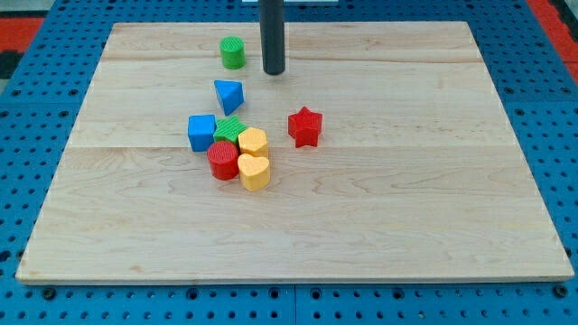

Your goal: Push the green star the red circle diagonally bottom left to the yellow blocks

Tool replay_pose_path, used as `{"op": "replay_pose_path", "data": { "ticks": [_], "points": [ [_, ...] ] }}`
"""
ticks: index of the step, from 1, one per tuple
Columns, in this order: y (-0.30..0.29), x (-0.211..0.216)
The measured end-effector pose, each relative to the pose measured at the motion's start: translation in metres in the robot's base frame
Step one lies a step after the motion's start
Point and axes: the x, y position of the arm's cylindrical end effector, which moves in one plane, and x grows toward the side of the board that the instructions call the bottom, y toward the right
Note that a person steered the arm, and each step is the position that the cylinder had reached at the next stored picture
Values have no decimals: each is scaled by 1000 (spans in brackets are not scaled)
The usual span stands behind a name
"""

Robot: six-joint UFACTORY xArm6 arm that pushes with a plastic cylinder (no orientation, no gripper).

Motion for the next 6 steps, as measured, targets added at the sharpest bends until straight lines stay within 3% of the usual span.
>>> {"op": "replay_pose_path", "data": {
  "ticks": [3,4,5,6],
  "points": [
    [-61,101],
    [-66,168],
    [-66,208],
    [-69,205]
  ]
}}
